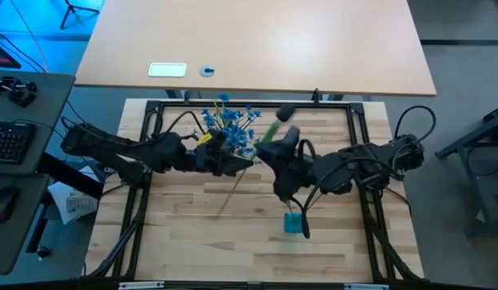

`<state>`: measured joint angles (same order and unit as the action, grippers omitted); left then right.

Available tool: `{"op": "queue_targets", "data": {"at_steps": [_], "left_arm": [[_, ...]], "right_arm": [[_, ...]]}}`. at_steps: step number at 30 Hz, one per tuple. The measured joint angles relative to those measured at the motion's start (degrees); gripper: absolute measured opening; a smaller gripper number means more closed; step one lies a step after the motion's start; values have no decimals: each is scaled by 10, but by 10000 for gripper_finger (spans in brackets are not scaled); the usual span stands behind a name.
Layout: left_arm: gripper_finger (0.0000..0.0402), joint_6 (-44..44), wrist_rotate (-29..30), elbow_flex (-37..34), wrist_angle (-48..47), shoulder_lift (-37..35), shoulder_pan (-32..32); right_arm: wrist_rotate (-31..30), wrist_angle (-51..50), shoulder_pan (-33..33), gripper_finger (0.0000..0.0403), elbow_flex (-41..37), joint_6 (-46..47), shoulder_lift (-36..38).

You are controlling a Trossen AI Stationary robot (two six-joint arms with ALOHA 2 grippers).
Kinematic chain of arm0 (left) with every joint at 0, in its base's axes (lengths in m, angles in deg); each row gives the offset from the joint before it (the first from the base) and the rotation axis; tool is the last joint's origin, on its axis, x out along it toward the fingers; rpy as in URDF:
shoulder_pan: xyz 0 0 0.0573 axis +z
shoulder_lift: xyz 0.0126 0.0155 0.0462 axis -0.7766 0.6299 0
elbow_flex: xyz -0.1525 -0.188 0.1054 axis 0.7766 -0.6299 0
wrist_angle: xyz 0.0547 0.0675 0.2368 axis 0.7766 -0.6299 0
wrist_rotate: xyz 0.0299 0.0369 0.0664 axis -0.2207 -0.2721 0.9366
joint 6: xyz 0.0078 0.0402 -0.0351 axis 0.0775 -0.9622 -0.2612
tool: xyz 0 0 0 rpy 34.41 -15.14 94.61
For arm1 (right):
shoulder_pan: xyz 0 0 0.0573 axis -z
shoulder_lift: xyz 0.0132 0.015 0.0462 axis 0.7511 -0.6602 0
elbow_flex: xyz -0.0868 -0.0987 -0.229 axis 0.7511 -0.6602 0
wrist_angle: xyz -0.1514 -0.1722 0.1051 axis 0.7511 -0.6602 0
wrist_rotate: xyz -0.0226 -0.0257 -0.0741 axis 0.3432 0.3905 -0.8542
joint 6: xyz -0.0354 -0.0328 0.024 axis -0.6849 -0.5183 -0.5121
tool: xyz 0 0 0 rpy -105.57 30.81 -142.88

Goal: Sort flowers into vase by color
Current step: Put the dark blue flower into the blue vase

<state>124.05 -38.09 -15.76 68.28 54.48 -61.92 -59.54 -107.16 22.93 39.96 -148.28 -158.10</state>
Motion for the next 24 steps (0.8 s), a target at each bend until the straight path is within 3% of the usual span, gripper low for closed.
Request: {"op": "queue_targets", "data": {"at_steps": [5, 9, 15, 19, 24], "left_arm": [[1, -73, 5, -2, -56, -30, 18], [1, -197, 39, -2, -154, -89, 25], [0, -415, 211, -2, -238, -173, -31], [0, -539, 315, -17, -163, -170, -106], [0, -593, 386, -114, 57, -105, -161]], "right_arm": [[-38, 9, -17, 208, 27, 67, 1], [-51, 23, -44, 254, 66, 133, 2], [-79, -14, -76, 269, 137, 314, 28], [-69, -48, -85, 270, 108, 445, 84], [-43, -157, -94, 270, 101, 628, 124]]}}
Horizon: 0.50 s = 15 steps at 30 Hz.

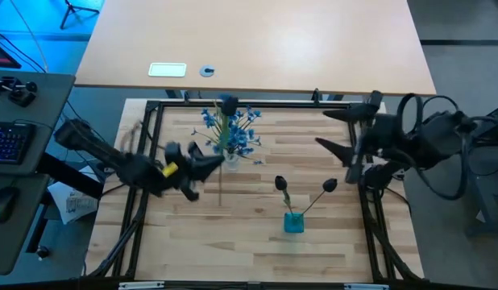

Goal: Sort flowers into vase by color
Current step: Put the dark blue flower into the blue vase

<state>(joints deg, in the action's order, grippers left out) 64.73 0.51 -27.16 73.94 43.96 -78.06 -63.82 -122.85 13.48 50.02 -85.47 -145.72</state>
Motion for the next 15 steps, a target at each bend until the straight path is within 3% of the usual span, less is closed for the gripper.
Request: {"op": "queue_targets", "data": {"at_steps": [4, 6, 12, 15], "left_arm": [[0, 1, 49, -57, 219, 99, -22], [0, -31, 78, -51, 277, 153, -35], [0, -180, 142, 51, 284, 291, -65], [0, -213, 173, 115, 282, 360, -70]], "right_arm": [[0, -75, -10, 270, 0, 91, 8], [-5, -108, -10, 270, -1, 113, 4], [-5, -167, -10, 270, -1, 153, 3], [10, -176, -13, 270, -1, 163, 2]]}}
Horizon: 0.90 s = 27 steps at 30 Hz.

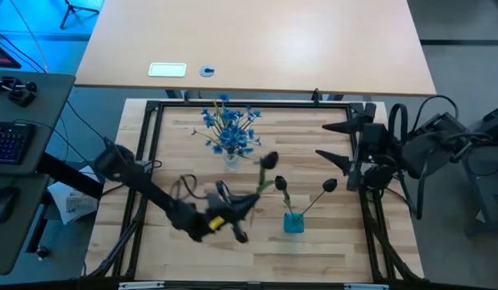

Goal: Sort flowers into vase by color
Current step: Put the dark blue flower into the blue vase

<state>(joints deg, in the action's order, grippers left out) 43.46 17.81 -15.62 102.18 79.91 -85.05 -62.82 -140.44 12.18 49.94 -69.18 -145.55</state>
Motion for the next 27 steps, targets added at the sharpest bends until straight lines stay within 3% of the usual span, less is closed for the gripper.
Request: {"op": "queue_targets", "data": {"at_steps": [4, 8, 11, 13, 19, 27], "left_arm": [[0, 12, -10, 85, 2, 94, 11], [0, 64, -147, 170, 2, 172, 42], [0, 35, -242, 227, -24, 207, 56], [0, 0, -270, 254, -54, 225, 61], [0, -10, -291, 296, -60, 253, 88], [0, -20, -289, 300, -53, 261, 125]], "right_arm": [[11, -3, 0, 270, 0, 4, 0], [10, -3, 0, 270, 0, 21, -2], [3, -3, 0, 270, 0, 41, -2], [-3, -3, 0, 270, 0, 58, -2], [-16, -7, 0, 270, 0, 67, -2], [-21, -20, 0, 270, 0, 63, -2]]}}
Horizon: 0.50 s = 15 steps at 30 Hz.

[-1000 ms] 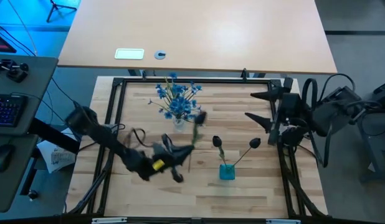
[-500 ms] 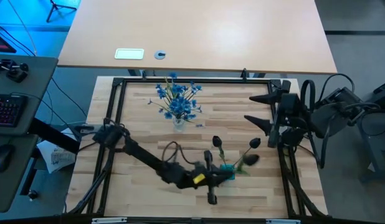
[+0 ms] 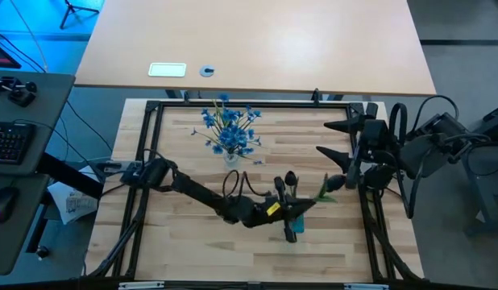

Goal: Sort flowers into vase by color
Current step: Put the dark blue flower into the blue vase

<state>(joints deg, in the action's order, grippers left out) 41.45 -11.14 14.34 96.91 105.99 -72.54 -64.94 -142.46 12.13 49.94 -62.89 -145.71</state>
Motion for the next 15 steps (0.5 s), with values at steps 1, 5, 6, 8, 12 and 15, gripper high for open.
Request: {"op": "queue_targets", "data": {"at_steps": [1, 5, 6, 8, 12, 15], "left_arm": [[0, -2, 0, 0, -1, 0, 3], [0, 1, -21, -4, -17, 0, 9], [0, 5, -25, -4, -21, 0, 9], [0, 7, -29, -4, -25, 0, 10], [0, -4, -28, -4, -68, 0, 6], [0, -6, -27, -4, -80, 1, 5]], "right_arm": [[0, 0, 0, 270, 0, 0, 0], [12, -2, 0, 270, 0, 0, 0], [13, -2, 0, 270, 0, -4, 0], [13, -2, 0, 270, 0, -10, 0], [14, -4, 0, 270, 0, -15, 0], [15, -3, 0, 270, 0, -18, 0]]}}
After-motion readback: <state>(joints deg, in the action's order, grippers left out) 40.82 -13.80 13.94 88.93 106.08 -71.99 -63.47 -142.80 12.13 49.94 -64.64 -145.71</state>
